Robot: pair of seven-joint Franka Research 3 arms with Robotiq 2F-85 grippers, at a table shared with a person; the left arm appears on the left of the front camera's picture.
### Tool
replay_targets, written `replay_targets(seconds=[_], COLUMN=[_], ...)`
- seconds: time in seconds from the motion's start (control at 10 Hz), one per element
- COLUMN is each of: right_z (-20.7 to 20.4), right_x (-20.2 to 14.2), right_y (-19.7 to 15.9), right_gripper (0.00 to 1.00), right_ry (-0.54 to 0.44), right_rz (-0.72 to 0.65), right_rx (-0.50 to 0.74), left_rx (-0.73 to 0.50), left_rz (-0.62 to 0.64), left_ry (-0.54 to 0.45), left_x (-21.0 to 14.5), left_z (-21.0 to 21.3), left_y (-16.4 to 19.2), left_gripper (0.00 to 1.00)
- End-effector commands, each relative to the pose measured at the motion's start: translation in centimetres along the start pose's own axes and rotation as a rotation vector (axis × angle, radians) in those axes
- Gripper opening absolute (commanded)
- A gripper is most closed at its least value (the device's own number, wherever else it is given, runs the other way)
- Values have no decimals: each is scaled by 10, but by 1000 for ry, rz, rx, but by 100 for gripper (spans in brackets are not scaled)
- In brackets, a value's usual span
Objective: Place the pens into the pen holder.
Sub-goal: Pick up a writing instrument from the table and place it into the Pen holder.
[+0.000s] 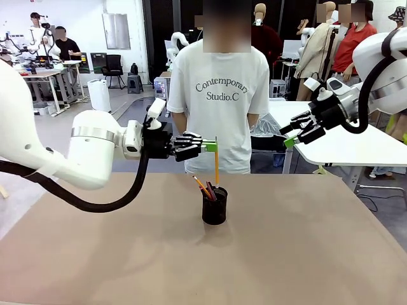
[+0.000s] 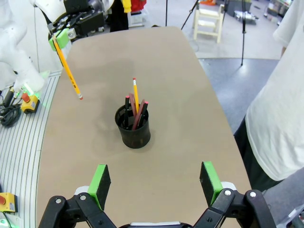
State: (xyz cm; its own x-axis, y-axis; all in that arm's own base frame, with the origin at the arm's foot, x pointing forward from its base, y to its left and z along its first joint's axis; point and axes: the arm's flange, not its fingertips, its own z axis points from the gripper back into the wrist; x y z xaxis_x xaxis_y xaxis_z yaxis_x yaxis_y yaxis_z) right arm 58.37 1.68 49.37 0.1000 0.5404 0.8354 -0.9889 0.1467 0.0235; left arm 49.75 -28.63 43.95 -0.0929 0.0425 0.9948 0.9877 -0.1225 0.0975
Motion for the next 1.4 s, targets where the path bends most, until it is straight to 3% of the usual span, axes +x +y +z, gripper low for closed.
replay_targets(seconds=[0.0, 0.2, 0.5, 1.1, 1.3], right_z=[1, 1, 1, 1, 1], right_x=[2, 2, 2, 2, 2], right_y=[0, 0, 0, 0, 0], right_gripper=[100, 100, 100, 100, 100], right_ry=[0, 0, 0, 0, 0], right_rz=[5, 5, 5, 5, 5], right_rx=[-3, -3, -3, -3, -3], left_rx=[-4, 0, 48, 93, 98], left_rz=[-2, -1, -145, -150, -131], left_ry=[-7, -1, 36, 0, 13], left_x=[6, 1, -17, -58, -65], left_z=[5, 1, 8, -2, -6], left_y=[-6, 0, 27, 76, 75], left_gripper=[0, 0, 0, 0, 0])
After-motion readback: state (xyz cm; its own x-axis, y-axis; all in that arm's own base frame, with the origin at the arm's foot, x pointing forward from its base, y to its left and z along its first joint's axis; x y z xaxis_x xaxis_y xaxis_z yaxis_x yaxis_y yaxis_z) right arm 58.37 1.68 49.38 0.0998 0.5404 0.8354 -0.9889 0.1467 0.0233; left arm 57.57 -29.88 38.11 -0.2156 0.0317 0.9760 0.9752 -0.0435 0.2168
